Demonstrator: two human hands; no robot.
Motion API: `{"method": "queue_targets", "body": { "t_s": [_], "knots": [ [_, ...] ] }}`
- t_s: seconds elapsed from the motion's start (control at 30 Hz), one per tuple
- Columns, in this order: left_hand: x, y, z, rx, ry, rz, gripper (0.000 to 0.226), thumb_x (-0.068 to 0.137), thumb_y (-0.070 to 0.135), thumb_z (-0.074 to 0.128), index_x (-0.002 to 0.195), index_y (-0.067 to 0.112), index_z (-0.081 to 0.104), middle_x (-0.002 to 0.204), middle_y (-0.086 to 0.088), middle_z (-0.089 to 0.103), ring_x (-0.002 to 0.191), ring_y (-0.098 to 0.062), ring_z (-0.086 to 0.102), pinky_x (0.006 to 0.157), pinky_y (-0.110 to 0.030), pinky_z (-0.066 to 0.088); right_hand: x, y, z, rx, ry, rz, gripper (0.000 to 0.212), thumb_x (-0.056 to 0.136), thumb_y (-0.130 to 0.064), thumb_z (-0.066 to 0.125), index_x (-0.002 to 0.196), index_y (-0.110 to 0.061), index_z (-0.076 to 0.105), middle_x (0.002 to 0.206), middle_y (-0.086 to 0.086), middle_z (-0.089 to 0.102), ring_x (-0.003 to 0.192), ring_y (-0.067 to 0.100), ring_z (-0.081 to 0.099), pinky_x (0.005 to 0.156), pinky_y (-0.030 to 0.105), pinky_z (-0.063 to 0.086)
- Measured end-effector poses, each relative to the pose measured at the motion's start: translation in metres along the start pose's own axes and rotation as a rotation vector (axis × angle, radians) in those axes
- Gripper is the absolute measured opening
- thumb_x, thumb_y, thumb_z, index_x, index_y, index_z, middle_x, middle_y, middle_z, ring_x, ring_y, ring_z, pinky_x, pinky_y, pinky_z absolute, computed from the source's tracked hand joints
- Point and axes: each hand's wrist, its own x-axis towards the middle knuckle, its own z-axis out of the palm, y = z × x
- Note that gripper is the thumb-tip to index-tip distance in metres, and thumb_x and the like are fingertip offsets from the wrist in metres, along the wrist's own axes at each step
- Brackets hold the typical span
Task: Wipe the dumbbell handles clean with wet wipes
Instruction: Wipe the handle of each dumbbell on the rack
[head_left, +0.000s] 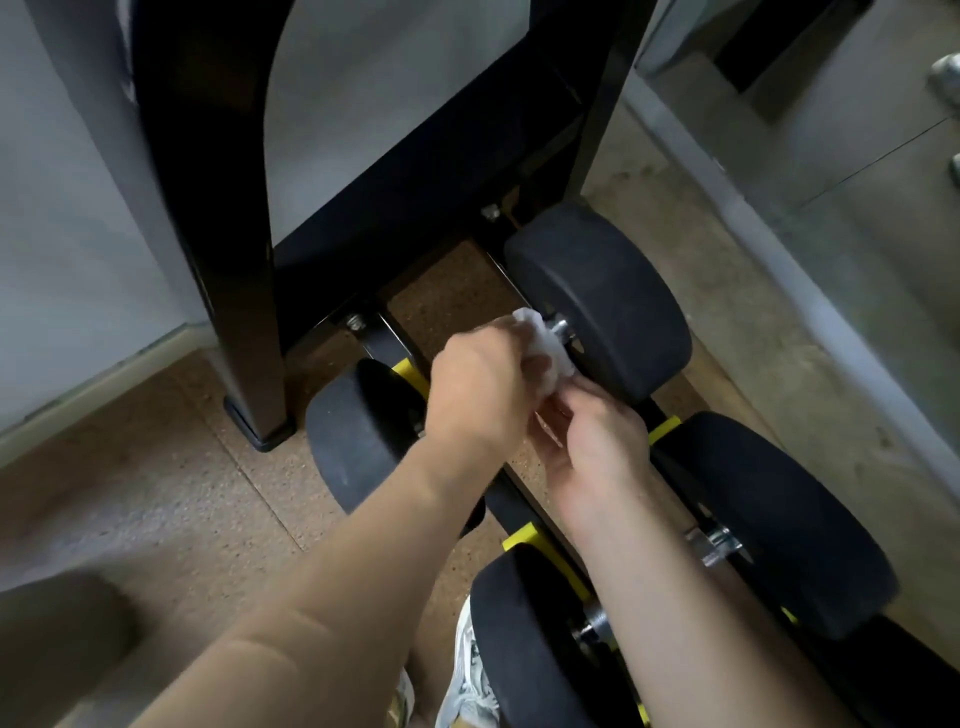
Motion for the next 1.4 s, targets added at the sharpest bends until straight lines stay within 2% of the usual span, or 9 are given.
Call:
{"method": "queue_targets", "body": {
  "t_s": [0.17,0.37,0.5,0.7,0.87,1.0,1.2,1.33,1.4],
  "knots": [
    [0.001,0.01,0.012,0.166,-0.048,0.129,0.048,0.102,0.027,0.043,0.148,0.016,0.036,0.156,0.0,0.032,0.137,-0.013,0.041,0.101,-0.024,0.039,-0.008,-0.003,-0.02,-0.376,-0.058,-0.249,0.03,0.094,0.002,0.05,0.094,-0.017,0.074,0.086,-0.001,0.075,0.089,0.017,0.071,0.075,0.03,0.058],
    [-0.005,0.006,-0.025,0.666,-0.244,0.099,0.027,0.093,0.006,0.05,0.119,0.01,0.055,0.103,-0.008,0.066,0.094,-0.031,0.065,0.063,-0.032,0.038,-0.013,0.012,-0.021,-1.168,-0.137,-0.974,0.038,0.086,0.003,0.057,0.118,-0.014,0.066,0.11,0.001,0.066,0.099,0.017,0.062,0.085,0.028,0.051],
    [-0.011,-0.005,-0.045,0.688,-0.326,0.104,0.01,0.093,0.01,0.054,0.096,0.019,0.057,0.084,-0.004,0.056,0.091,-0.027,0.065,0.065,-0.031,0.042,-0.006,0.015,-0.018,-1.471,-0.307,-1.03,0.053,0.086,-0.002,0.061,0.136,-0.016,0.053,0.13,0.003,0.048,0.101,0.023,0.06,0.081,0.035,0.054],
    [-0.052,-0.052,-0.066,0.47,-0.125,0.143,0.045,0.088,0.041,0.059,0.13,0.027,0.056,0.137,-0.002,0.053,0.131,-0.031,0.041,0.106,-0.05,0.031,0.01,0.005,0.009,-1.722,-0.247,-1.351,0.007,0.074,-0.014,0.073,0.081,-0.016,0.074,0.1,-0.001,0.059,0.095,0.024,0.049,0.07,0.035,0.043],
    [-0.079,-0.069,-0.07,0.198,-0.176,0.02,0.103,0.077,0.054,0.07,0.154,0.012,0.015,0.161,-0.009,0.012,0.149,-0.02,0.003,0.12,-0.028,0.0,0.011,0.008,0.022,-1.69,-0.468,-1.229,0.021,0.078,0.001,0.054,0.092,-0.006,0.068,0.097,0.009,0.062,0.083,0.031,0.059,0.063,0.031,0.044],
    [-0.078,-0.071,-0.069,0.156,-0.152,0.006,0.117,0.073,0.061,0.07,0.154,0.008,0.004,0.162,-0.009,0.006,0.15,-0.018,-0.002,0.116,-0.02,-0.005,0.004,0.027,0.016,-1.787,-0.867,-1.208,0.036,0.085,-0.021,0.037,0.09,-0.01,0.071,0.096,0.008,0.062,0.09,0.029,0.056,0.067,0.038,0.052],
    [-0.077,-0.075,-0.068,0.182,-0.177,-0.008,0.117,0.074,0.072,0.06,0.154,0.014,-0.003,0.163,-0.006,-0.002,0.149,-0.018,-0.004,0.117,-0.024,0.0,0.013,0.012,0.011,-1.663,-0.341,-1.207,0.014,0.087,-0.005,0.055,0.078,-0.007,0.065,0.079,0.007,0.051,0.073,0.024,0.049,0.059,0.034,0.043],
    [-0.077,-0.075,-0.071,0.189,-0.188,0.003,0.118,0.074,0.071,0.061,0.154,0.012,-0.003,0.163,-0.008,-0.003,0.15,-0.019,-0.004,0.117,-0.023,-0.002,0.001,0.025,0.021,-1.84,-0.747,-1.003,0.014,0.085,-0.008,0.053,0.087,-0.008,0.067,0.09,0.01,0.057,0.084,0.031,0.056,0.068,0.04,0.045],
    [-0.077,-0.076,-0.073,0.183,-0.194,0.004,0.117,0.075,0.07,0.061,0.154,0.013,-0.004,0.163,-0.006,-0.005,0.149,-0.018,-0.005,0.118,-0.025,0.0,0.017,-0.004,0.028,-1.799,-0.55,-1.027,0.011,0.077,-0.009,0.059,0.078,-0.012,0.069,0.085,0.008,0.056,0.077,0.031,0.056,0.062,0.035,0.045]
  ]
}}
